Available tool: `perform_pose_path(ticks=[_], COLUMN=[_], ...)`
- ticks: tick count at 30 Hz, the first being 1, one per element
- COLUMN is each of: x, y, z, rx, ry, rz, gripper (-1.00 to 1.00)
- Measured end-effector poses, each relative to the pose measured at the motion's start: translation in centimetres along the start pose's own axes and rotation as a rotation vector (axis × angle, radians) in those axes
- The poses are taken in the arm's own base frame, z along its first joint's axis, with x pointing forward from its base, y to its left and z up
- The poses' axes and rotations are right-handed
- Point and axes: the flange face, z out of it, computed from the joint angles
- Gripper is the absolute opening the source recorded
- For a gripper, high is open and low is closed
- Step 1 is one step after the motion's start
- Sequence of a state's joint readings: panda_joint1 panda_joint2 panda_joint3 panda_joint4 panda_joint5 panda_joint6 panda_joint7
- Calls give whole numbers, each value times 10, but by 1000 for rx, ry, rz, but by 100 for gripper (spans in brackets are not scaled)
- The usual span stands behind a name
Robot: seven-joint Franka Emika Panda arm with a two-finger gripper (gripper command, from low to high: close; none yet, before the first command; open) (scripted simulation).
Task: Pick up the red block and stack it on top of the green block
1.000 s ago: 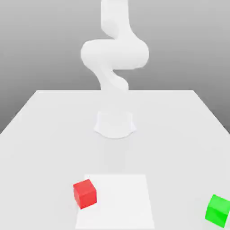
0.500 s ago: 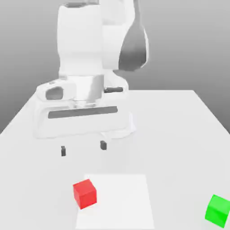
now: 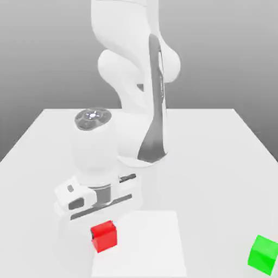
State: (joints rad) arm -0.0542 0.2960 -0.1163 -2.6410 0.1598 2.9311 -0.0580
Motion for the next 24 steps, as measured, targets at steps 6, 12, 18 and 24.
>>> perform_pose_path(ticks=[6,12,18,24], x=[1,16,-16,-49], y=[0,-131,-275,-356], z=[-50,-76,-91,-42], rx=[1,-7,-3,0], ry=[0,-1,-1,1], rz=[-1,-149,-296,-380], gripper=[-100,-100,-100,100])
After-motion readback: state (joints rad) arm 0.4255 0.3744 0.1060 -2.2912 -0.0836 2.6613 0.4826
